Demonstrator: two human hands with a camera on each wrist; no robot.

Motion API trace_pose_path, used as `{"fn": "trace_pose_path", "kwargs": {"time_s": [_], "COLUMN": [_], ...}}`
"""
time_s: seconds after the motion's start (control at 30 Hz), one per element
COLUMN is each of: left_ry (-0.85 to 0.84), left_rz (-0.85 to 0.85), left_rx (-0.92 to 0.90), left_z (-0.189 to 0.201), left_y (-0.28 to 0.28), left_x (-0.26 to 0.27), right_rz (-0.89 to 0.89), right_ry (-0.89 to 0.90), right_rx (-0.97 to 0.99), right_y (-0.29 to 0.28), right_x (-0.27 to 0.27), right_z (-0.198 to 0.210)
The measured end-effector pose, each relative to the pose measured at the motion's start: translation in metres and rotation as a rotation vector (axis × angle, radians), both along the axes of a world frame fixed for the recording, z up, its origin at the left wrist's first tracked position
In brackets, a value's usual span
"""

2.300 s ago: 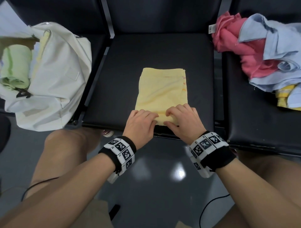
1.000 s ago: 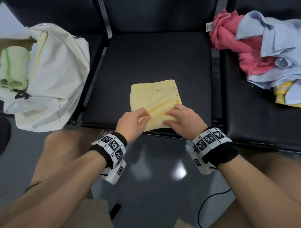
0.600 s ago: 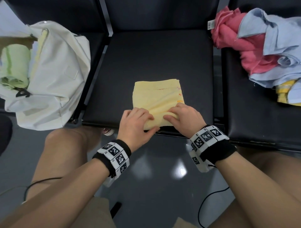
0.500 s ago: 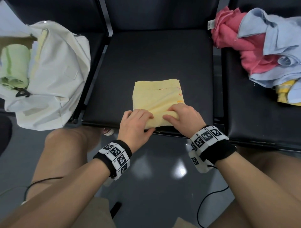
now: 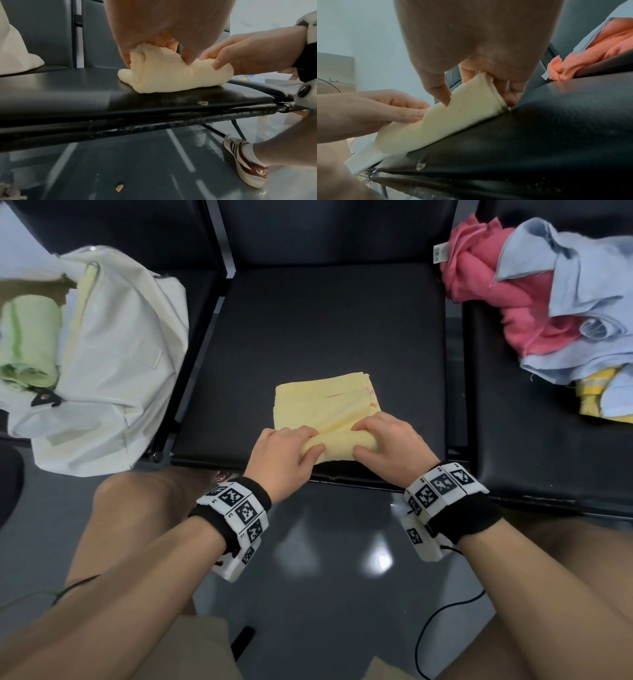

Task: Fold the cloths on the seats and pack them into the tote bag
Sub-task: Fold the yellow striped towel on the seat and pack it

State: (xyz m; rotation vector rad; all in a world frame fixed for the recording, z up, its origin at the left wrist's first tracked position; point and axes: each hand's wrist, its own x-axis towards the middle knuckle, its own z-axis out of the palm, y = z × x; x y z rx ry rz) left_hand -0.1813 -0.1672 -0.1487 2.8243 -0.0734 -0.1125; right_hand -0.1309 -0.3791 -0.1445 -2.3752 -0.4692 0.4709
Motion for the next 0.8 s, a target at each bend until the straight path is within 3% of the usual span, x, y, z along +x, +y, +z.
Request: {"fn": "trace_pose_path", "kwargs": {"time_s": [0.1, 0.2, 0.4, 0.53, 0.63, 0.8], "left_ry": [-0.074, -0.246, -0.283, -0.218, -0.086, 0.133], "left_rz": [0.003, -0.078, -0.093, -0.082, -0.084, 0.038], "left_rx": [-0.069, -0.002, 0.039, 0.034, 0.043, -0.060], "left_z": [0.001, 0.001, -0.007, -0.003, 0.007, 0.015], "left_y": [0.001, -0.002, -0.010, -0.011, -0.010, -0.009], "left_x": [-0.004, -0.016, -0.022, -0.012, -0.004, 0.003], "right_rz": [-0.014, -0.049, -0.109, -0.133, -0.113, 0.073], "right_ry": [0.014, 0.019, -0.022, -0.095, -0.284, -0.327], "right_rx": [-0.053, -0.101, -0.089, -0.065, -0.041, 0.077], "right_y": [0.002, 0.003, 0.001, -0.001, -0.004, -0.006], "right_x": [0.002, 0.003, -0.001, -0.003, 0.000, -0.003], "right_z": [0.002, 0.004, 0.003, 0.000, -0.003, -0.004]}}
